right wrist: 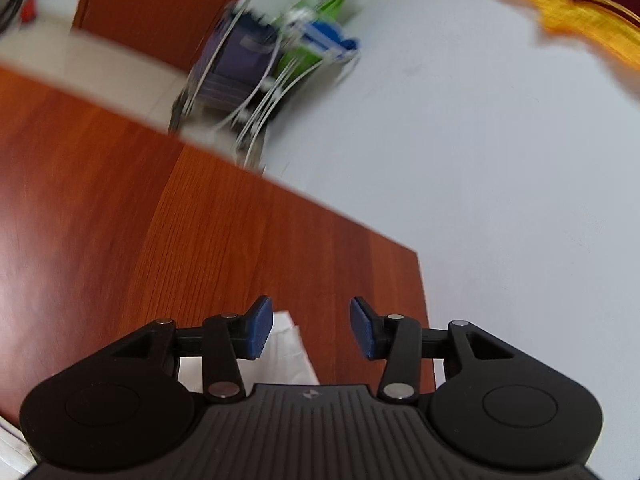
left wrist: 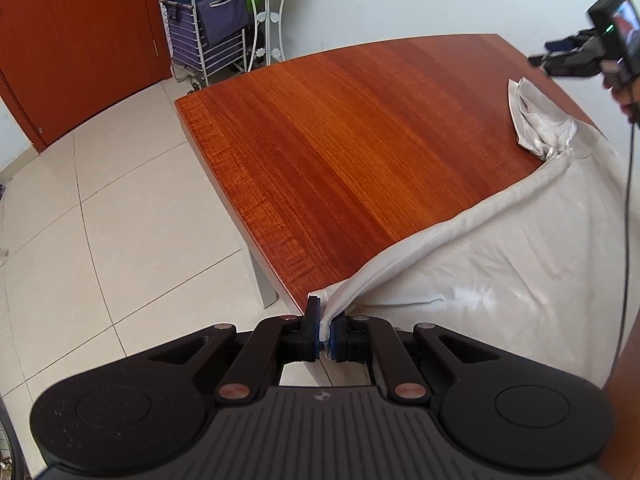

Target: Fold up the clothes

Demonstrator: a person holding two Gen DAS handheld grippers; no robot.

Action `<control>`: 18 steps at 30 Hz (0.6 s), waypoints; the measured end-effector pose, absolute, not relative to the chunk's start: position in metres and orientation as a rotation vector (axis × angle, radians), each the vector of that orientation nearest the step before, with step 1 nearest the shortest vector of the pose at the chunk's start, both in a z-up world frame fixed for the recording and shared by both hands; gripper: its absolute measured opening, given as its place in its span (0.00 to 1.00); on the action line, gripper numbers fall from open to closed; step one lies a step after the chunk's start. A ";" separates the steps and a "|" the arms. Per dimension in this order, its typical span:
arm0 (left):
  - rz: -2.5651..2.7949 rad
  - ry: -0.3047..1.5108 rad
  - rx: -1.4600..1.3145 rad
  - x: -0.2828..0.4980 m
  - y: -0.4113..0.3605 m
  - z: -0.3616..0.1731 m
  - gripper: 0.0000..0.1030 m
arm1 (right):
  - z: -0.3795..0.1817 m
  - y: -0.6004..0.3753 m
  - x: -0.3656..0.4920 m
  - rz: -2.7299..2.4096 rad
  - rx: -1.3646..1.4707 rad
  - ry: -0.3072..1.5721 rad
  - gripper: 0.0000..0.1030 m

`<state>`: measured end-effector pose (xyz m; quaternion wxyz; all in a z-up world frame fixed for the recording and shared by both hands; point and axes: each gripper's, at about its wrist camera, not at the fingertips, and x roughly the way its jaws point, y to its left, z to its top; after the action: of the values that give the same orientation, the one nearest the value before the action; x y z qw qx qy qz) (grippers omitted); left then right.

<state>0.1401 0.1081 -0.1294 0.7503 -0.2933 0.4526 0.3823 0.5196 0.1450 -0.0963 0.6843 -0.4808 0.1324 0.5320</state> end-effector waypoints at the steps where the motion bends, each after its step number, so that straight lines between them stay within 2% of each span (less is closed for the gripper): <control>1: 0.836 0.992 -0.641 0.140 0.108 -0.130 0.05 | -0.090 0.142 0.523 1.195 -1.056 0.303 0.49; 5: 0.836 1.001 -0.641 0.140 0.107 -0.133 0.05 | -0.079 0.127 0.535 1.198 -1.022 0.386 0.50; 11: 0.836 1.002 -0.649 0.137 0.107 -0.133 0.06 | -0.096 0.093 0.550 1.176 -0.938 0.569 0.50; 18: 0.841 1.001 -0.646 0.137 0.106 -0.136 0.06 | -0.114 0.058 0.539 1.166 -0.816 0.663 0.50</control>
<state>0.1370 0.1059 -0.1356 0.7458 -0.2949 0.4574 0.3843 0.5386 0.0575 -0.1142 0.7072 -0.3675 0.2984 0.5251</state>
